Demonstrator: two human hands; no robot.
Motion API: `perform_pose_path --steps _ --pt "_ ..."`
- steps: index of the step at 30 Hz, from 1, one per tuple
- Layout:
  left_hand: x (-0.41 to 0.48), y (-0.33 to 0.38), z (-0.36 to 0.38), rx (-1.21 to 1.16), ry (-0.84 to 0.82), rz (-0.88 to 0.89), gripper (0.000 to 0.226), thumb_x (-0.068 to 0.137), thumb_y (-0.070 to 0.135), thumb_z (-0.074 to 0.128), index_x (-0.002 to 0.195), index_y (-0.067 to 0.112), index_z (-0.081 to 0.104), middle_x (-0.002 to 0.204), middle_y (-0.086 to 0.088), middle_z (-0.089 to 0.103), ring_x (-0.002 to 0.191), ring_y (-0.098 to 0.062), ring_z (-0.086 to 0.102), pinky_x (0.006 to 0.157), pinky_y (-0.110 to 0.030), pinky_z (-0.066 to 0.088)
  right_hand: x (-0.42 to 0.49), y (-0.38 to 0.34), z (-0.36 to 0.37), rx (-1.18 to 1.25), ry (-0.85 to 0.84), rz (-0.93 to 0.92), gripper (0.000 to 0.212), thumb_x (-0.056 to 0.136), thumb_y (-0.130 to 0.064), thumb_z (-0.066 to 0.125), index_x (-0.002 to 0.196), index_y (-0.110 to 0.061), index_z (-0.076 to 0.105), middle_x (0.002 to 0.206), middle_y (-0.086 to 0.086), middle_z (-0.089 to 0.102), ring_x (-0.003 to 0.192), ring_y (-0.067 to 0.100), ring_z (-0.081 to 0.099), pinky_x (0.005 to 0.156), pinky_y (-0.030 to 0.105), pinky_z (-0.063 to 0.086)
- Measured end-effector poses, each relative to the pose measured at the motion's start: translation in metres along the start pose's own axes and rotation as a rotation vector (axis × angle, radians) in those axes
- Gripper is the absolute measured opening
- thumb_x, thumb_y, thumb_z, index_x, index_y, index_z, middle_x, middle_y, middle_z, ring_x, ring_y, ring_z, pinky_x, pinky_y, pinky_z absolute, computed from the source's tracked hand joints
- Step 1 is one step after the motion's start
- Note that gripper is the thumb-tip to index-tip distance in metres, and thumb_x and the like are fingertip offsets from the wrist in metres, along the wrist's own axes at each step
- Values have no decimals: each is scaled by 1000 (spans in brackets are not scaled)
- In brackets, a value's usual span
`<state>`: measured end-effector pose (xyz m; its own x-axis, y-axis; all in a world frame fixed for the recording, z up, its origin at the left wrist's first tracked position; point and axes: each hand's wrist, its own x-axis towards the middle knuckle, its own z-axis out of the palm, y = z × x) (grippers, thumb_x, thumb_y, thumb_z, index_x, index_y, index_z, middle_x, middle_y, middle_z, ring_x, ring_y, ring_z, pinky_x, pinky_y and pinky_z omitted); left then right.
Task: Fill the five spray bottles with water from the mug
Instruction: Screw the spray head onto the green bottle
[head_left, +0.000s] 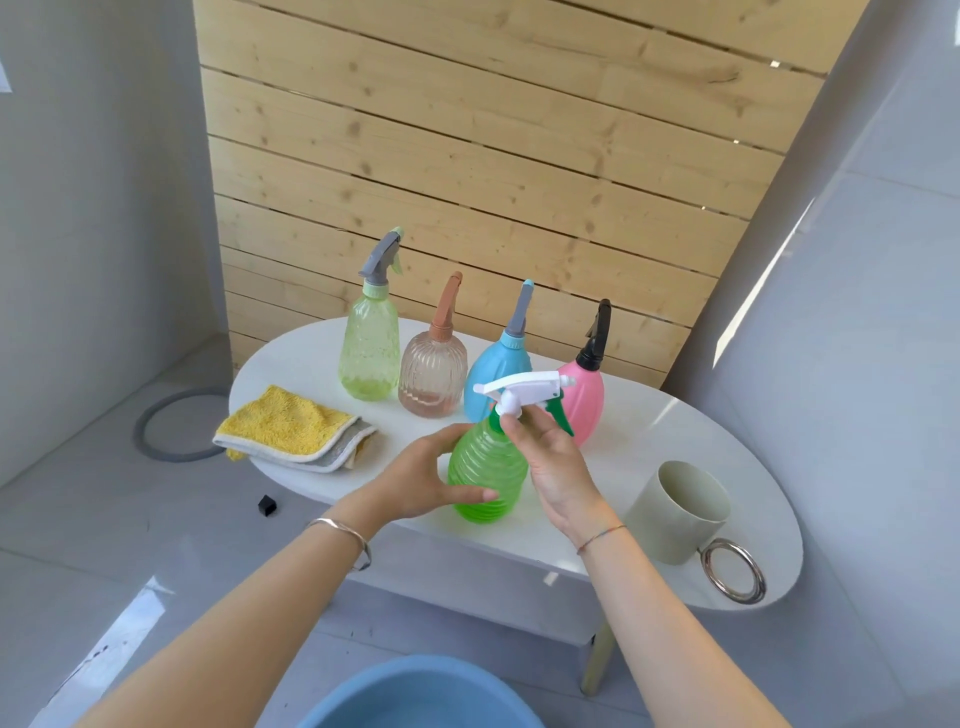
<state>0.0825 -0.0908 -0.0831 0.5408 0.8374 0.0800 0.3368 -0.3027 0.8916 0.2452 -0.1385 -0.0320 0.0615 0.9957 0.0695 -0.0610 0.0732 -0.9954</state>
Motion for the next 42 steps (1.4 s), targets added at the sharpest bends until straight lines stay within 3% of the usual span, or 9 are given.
perform_pose_path --steps 2,7,10,18,26,29,35,39,42 --pt "1 -1 -1 -5 -3 7 68 71 28 87 123 43 45 120 27 57 110 23 49 94 -2 35 0 4 5 3 51 -50 40 74 -32 68 113 -21 67 107 -14 69 100 -4 61 84 15 45" --pt "6 -5 -6 -16 -94 10 81 68 45 85 137 32 46 132 14 60 126 3 51 109 -21 37 1 8 -4 -100 -54 -87 42 87 -27 62 128 -19 58 126 -12 62 117 -6 54 89 10 43" --pt "11 -6 -8 -7 -123 10 73 73 32 86 134 34 47 132 13 60 126 1 51 111 -22 36 3 11 -7 -141 -100 -113 38 90 -22 59 128 -21 57 130 -12 60 121 -5 51 91 9 41" --pt "9 -12 9 -48 27 42 71 65 51 83 125 51 46 121 25 63 116 0 57 102 -22 42 6 23 3 -110 90 -277 25 90 -13 63 111 -26 66 113 -8 69 112 11 60 96 23 46" --pt "5 2 8 -113 16 -13 61 77 28 82 127 36 48 120 16 62 112 0 58 92 -16 43 7 12 4 -145 137 -259 30 88 -12 66 117 -16 65 116 -10 68 115 7 59 95 21 44" --pt "-1 20 2 -287 8 -114 43 90 44 60 130 31 52 125 10 63 116 -6 60 88 -13 49 2 -3 -3 -139 76 -214 29 87 -11 67 114 -20 65 116 -6 69 115 9 60 97 26 45" --pt "-3 52 -1 -617 -245 -363 75 91 71 13 132 27 57 120 -3 71 107 -25 69 86 -34 57 -7 -70 -14 -10 -39 -177 34 82 -21 62 116 -17 63 105 -3 72 94 4 64 80 22 50" --pt "4 81 9 -746 -186 -324 60 93 67 20 129 33 55 118 1 72 101 -15 70 79 -29 57 -8 -108 -24 -70 -114 -164 35 92 -17 53 126 -10 58 119 5 67 103 6 62 88 20 50" --pt "16 98 19 -771 -65 -231 53 90 64 36 122 29 59 114 -3 73 101 -19 71 81 -29 58 -3 -125 -35 -175 70 -169 30 91 -21 62 120 -13 64 111 0 71 97 6 64 82 12 49"
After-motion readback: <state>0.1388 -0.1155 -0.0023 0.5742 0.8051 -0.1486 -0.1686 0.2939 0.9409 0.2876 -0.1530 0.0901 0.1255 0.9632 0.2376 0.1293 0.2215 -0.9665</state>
